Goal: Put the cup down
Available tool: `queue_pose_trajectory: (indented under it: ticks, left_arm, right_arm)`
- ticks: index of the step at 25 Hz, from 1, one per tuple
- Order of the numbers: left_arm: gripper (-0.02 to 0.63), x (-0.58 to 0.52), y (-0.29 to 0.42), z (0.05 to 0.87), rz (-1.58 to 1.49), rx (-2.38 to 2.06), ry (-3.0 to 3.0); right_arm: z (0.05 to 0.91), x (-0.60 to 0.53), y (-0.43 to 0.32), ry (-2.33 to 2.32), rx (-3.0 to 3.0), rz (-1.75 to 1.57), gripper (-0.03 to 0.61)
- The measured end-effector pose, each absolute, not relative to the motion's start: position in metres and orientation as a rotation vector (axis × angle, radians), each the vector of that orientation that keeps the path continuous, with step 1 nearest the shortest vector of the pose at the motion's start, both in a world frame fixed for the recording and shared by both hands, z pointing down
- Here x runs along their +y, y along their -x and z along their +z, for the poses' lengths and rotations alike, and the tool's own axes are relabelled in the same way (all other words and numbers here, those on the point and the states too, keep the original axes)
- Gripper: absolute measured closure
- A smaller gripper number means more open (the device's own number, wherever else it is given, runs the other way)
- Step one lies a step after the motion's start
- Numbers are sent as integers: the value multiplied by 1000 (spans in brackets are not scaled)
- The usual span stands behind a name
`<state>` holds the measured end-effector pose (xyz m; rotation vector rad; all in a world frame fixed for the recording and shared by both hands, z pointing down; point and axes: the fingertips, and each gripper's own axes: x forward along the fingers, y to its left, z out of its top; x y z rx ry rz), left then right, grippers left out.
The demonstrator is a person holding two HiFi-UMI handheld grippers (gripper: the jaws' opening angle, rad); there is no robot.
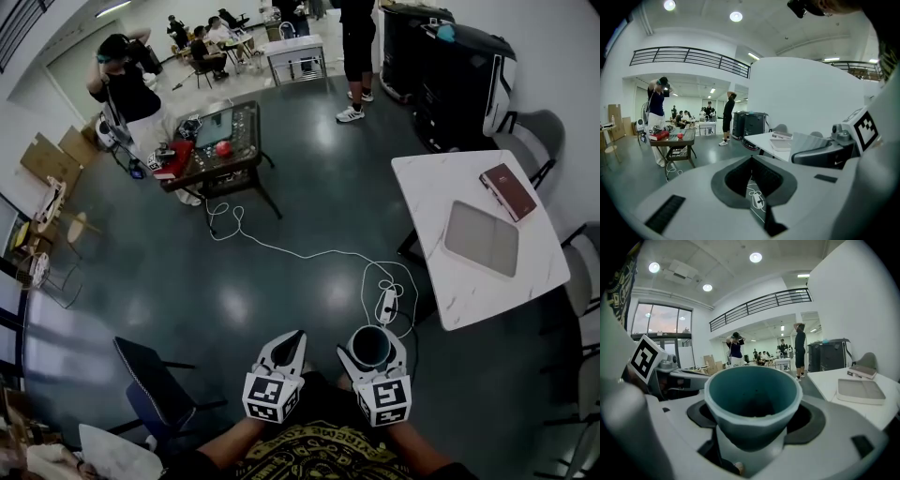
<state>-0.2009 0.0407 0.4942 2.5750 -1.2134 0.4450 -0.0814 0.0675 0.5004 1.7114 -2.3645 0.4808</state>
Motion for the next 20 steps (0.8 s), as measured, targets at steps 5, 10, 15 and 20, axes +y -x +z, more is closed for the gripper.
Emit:
queue_pose_trajectory:
  ticks: [5, 10, 15, 20]
  left_arm:
    - [604, 29, 180, 494, 449, -1149, -2617]
    - [603, 9, 154, 501, 474, -1055, -2639]
    - [603, -16, 123, 505, 487, -948, -2684]
    - [604, -44, 101, 510, 494, -867, -2704]
  right_arm:
    - [514, 65, 65, -1740, -2321, 514, 199]
    - [509, 50, 43, -1799, -2253, 523, 199]
    - [517, 34, 19, -1867, -2176, 553, 199]
    - [513, 12, -2, -1938, -2110, 574, 199]
